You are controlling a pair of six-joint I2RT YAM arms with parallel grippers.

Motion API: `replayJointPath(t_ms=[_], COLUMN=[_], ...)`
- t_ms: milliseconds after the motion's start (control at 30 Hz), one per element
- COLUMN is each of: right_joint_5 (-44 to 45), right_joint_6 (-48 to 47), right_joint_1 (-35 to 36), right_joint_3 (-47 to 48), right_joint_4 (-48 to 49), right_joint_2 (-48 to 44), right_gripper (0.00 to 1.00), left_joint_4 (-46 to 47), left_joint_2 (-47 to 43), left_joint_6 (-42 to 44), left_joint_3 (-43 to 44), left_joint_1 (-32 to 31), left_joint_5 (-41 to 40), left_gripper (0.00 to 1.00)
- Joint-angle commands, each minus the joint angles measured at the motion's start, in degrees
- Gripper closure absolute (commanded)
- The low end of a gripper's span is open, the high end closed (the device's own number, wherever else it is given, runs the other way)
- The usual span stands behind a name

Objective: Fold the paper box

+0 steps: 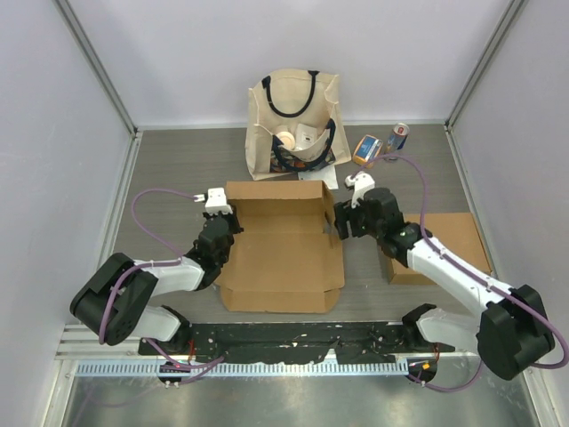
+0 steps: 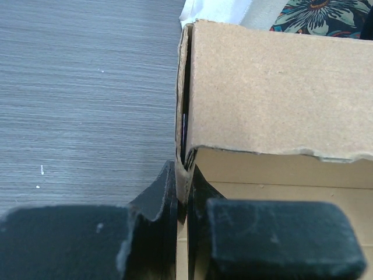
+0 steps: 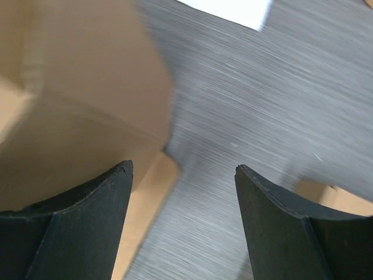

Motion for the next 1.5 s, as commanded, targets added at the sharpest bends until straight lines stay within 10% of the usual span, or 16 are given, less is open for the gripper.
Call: replayJointPath(t_ms=[0, 600, 933, 1200, 1267, 1467], right_joint_5=[-5.5, 3.4, 7.7, 30.1, 37.5, 57.4], right_joint_6=[-3.5, -11.6, -10.0, -10.0, -14.6, -19.4], right_joint_1=[5.7, 11.0, 13.2, 18.6, 22.1, 25.3], right_joint_3=[-4.6, -12.8, -6.7, -2.2, -0.9, 3.8], right_joint_4=[21.0, 65.0, 77.6, 81.2, 81.5, 83.4], right_joint_2=[-3.0, 15.9, 29.9, 37.4, 39.4, 43.5], right_gripper=[0.24, 0.27, 0.62, 0.75, 0.97, 0.99], left_joint_4=[-1.6, -3.9, -4.5, -5.7, -6.5, -11.5], left_joint_2=[-0.3, -4.8, -5.7, -7.2, -7.5, -9.2], left_joint_6=[-1.3, 0.1, 0.1, -1.0, -1.4, -5.1], left_joint_3=[0.3, -0.7, -0.6, -0.3, 0.0, 1.7], left_joint_1=[-0.2, -0.2, -0.3, -0.3, -0.7, -1.9], left_joint_5=[-0.8, 1.0, 1.7, 3.0, 3.0, 0.0], left_gripper=[1.00, 1.00, 1.00, 1.00, 1.00, 1.00])
